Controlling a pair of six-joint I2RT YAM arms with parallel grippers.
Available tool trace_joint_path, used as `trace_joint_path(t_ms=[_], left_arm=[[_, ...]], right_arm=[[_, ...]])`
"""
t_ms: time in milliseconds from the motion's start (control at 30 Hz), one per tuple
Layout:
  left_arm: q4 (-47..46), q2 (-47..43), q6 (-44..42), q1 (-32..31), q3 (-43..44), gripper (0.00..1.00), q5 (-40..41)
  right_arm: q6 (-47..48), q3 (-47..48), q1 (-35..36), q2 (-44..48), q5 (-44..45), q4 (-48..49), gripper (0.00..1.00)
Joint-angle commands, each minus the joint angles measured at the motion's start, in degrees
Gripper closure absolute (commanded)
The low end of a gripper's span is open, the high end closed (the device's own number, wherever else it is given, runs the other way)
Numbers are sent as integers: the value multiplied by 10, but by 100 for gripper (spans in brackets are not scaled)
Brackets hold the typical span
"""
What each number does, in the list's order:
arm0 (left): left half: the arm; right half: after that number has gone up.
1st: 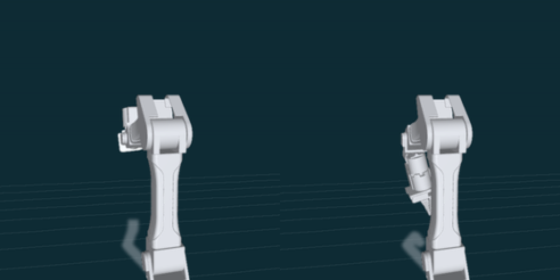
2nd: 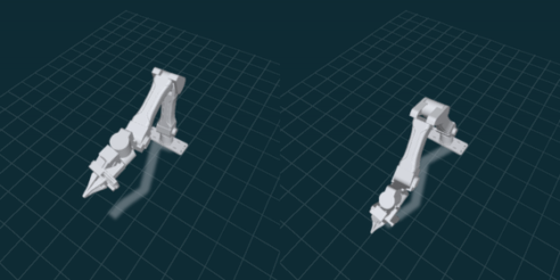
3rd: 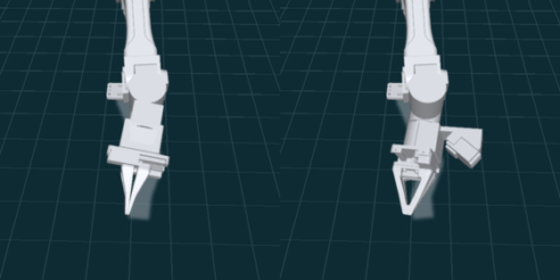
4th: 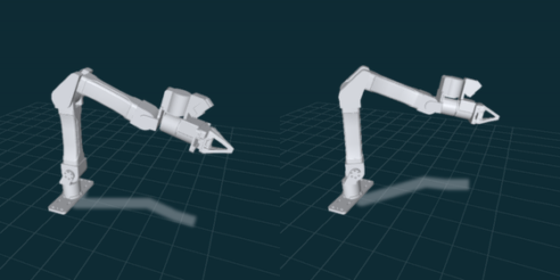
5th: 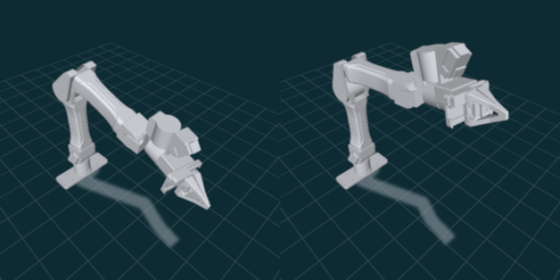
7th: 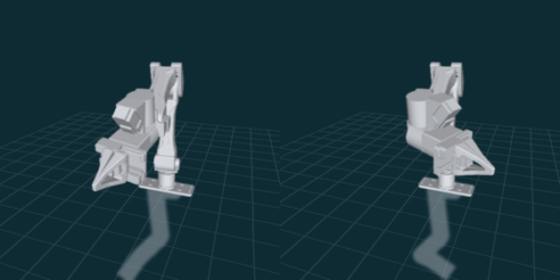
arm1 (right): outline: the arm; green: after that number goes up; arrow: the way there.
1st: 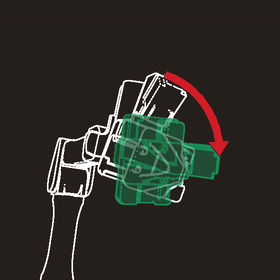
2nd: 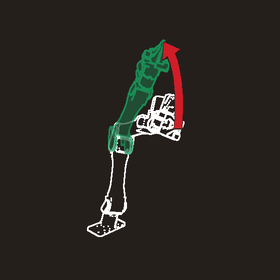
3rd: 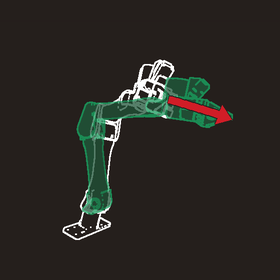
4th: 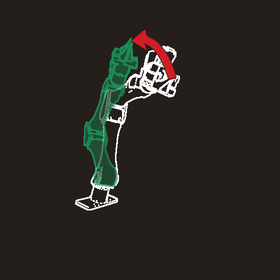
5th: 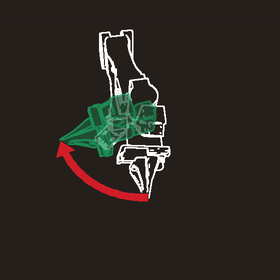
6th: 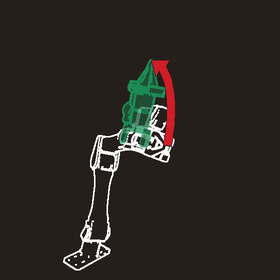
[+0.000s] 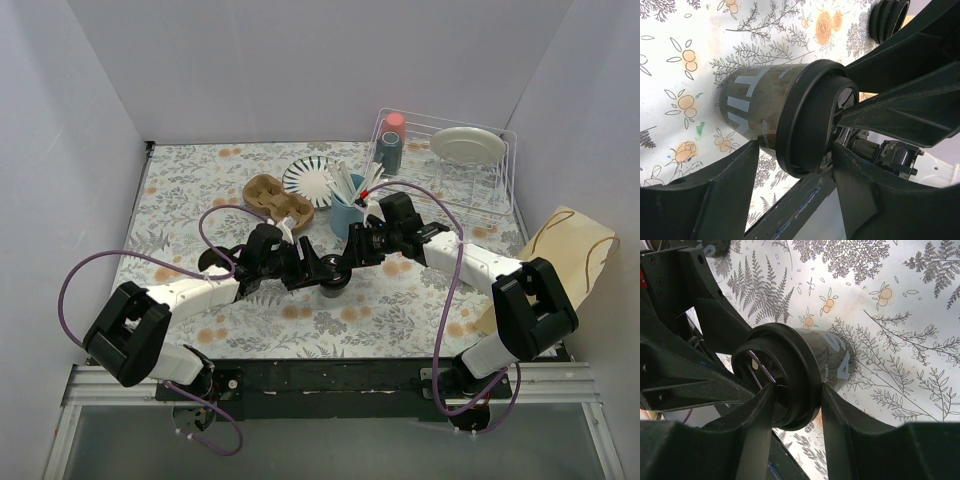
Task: Pack the takeout coffee
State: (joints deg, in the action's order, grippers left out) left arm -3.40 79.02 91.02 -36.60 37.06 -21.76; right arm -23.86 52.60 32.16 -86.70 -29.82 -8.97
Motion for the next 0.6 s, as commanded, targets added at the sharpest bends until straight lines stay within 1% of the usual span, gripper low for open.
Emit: trace_joint_path(t_ms=[0,133,267,400,567], left_arm=[[-7,11,-9,-1,-13,44,25],[-29,-6,3,-1,-23,44,41],[-43,-27,6,-1,-22,41,51],[-36,-24,4,-1,-9,39,64],[-54,-32,8,-1,-12,39,70]], right_arm=[[8,-16,-2,-12,21,-3,58],[8,-21,-2,-11,22,-3,58],[7,-23,-2,-7,19,0,58],[7,-22,-2,-4,16,1,58],[7,-23,-2,-3,13,1,58]])
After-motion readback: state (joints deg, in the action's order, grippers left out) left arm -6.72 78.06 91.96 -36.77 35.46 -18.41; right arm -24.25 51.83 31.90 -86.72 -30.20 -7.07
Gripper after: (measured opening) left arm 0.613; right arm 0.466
